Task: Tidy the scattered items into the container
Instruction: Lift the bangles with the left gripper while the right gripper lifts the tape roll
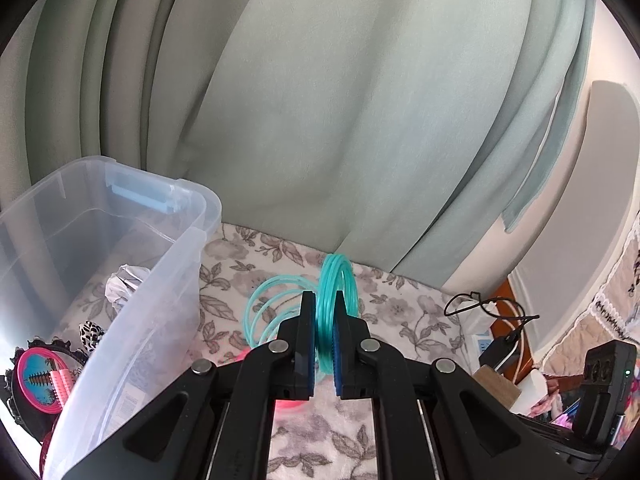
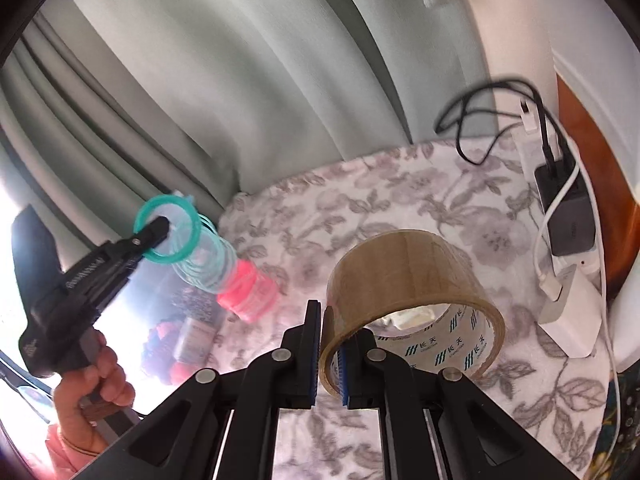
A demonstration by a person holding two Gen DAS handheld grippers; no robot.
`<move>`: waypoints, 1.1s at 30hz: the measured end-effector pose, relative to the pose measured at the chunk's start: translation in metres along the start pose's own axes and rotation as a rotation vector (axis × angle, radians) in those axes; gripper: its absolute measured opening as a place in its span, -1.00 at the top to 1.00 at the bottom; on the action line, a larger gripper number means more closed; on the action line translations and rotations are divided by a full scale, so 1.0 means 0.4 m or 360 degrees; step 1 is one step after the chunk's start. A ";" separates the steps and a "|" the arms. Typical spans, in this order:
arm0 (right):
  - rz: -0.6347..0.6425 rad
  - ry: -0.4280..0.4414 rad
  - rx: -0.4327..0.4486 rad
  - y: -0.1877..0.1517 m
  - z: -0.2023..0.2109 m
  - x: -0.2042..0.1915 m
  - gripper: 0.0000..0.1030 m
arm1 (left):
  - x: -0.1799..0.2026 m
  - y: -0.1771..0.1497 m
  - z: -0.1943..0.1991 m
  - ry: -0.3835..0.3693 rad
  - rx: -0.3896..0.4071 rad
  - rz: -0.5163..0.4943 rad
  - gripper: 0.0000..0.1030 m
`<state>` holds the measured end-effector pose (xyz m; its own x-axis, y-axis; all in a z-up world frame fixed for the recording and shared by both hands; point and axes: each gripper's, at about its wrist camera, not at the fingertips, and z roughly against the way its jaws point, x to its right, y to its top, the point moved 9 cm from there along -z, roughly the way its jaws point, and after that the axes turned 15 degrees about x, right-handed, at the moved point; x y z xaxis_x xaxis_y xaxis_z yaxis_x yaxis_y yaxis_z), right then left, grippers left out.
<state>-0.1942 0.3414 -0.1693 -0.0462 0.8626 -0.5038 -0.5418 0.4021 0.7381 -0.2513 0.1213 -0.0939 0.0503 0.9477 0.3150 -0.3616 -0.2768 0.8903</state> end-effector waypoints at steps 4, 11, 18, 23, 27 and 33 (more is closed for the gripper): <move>0.0040 0.0058 0.0135 0.049 0.061 -0.088 0.84 | 0.008 0.046 0.065 -0.0040 0.0056 0.0015 0.87; 0.0030 0.0183 0.0345 0.086 0.180 -0.265 0.84 | -0.010 0.156 0.238 -0.0085 0.0248 0.0042 0.87; 0.0093 0.0320 0.0410 0.071 0.246 -0.447 0.83 | -0.100 0.257 0.420 -0.0044 0.0429 0.0086 0.87; 0.0185 0.0418 0.0404 0.052 0.253 -0.575 0.83 | -0.203 0.285 0.503 0.0051 0.0474 0.0114 0.86; 0.0240 0.0493 0.0368 0.025 0.231 -0.662 0.83 | -0.285 0.289 0.539 0.0123 0.0485 0.0149 0.86; 0.0341 0.0557 0.0254 -0.033 0.170 -0.760 0.83 | -0.367 0.291 0.558 0.0166 0.0505 0.0228 0.86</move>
<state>-0.1159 0.0946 0.0046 -0.4398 0.7868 -0.4331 -0.3536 0.2916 0.8888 -0.0928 -0.0855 0.0368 -0.0809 0.9024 0.4232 -0.0503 -0.4277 0.9025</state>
